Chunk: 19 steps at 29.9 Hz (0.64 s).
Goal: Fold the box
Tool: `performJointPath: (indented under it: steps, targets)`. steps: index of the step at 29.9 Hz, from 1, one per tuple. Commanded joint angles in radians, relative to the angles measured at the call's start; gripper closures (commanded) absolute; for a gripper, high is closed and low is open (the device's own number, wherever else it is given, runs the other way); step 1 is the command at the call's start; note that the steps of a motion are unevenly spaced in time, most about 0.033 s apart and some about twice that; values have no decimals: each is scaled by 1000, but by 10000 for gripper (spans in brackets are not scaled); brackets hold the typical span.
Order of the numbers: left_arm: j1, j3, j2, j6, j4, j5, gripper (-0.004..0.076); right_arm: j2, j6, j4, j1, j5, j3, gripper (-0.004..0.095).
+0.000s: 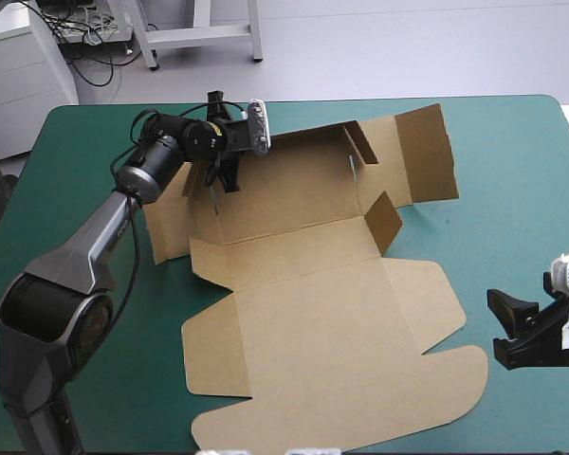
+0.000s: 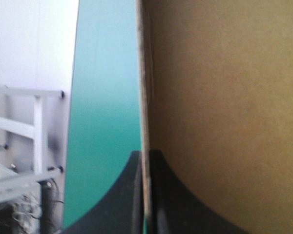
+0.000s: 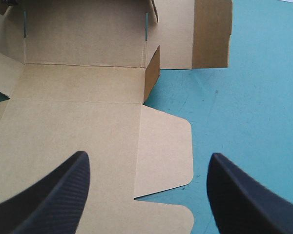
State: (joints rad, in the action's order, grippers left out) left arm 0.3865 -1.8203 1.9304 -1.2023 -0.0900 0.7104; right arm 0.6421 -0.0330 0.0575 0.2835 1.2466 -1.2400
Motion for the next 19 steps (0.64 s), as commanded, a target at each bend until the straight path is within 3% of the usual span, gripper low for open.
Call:
performJointPath:
  steps: [1,6,11,15,19]
  targets:
    - [52,-36,-52,-163,-45,-142,756,14,-2,-8,-4,-1,-20,278]
    - [115,-36,-50,-233,-64,-169,756,25,2,-38,-4,-1,-20,278]
    - [181,-36,-50,-198,-44,-111,756,46,51,-142,-4,-1,-18,278]
    - [243,-32,-54,1,138,-82,756,56,82,-214,-4,-1,-12,278]
    - [296,39,-97,223,320,-144,756,62,95,-220,-4,-1,-12,278]
